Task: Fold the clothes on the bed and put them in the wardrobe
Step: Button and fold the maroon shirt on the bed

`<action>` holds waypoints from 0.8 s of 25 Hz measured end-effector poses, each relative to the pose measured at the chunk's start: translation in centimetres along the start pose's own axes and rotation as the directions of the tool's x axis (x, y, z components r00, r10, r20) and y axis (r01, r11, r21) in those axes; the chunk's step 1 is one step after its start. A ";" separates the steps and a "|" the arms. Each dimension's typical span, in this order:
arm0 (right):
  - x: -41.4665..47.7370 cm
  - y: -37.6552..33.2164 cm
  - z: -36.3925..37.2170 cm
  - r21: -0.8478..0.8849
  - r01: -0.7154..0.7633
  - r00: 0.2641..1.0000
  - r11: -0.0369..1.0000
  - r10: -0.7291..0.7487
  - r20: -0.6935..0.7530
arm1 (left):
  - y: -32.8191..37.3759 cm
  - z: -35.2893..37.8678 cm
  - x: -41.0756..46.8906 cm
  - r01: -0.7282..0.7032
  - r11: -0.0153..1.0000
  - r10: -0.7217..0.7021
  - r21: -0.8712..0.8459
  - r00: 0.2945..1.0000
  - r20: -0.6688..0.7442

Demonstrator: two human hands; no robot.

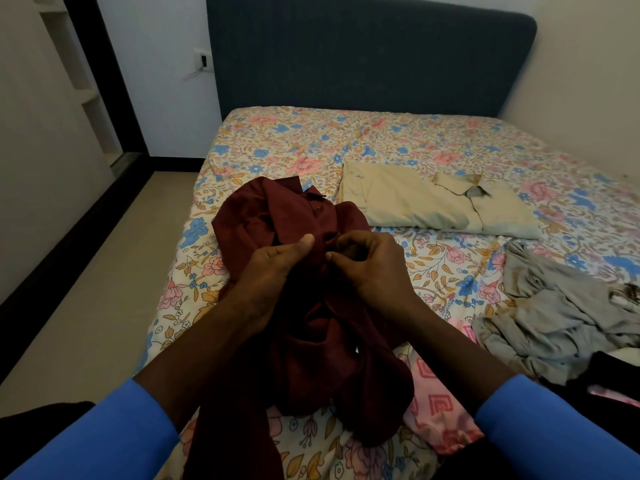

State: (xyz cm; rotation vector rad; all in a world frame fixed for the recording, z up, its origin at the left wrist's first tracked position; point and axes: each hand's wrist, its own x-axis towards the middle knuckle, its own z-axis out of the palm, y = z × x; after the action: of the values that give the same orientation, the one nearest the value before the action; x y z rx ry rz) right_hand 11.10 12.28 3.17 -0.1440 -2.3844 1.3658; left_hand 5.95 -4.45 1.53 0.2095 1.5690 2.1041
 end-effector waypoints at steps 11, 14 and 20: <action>1.0 0.2 0.8 -0.366 0.302 0.933 0.880 -0.351 -0.075 | -1.2 0.9 0.7 -0.004 0.992 0.008 -0.125 0.999 0.037; 0.6 0.1 1.0 -0.275 0.317 0.943 0.908 -0.333 -0.010 | -1.5 0.9 1.2 -0.007 0.983 0.001 -0.182 1.000 -0.029; 1.5 1.0 -0.2 0.156 -0.138 0.986 0.978 0.121 0.113 | -2.3 0.4 1.7 -0.130 0.991 0.134 0.035 0.980 -0.144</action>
State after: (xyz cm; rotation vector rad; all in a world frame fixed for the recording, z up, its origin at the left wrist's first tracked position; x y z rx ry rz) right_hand 9.63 13.37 2.83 -0.1908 -2.3690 1.6602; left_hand 5.37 -2.83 -0.79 0.1753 1.7093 2.2471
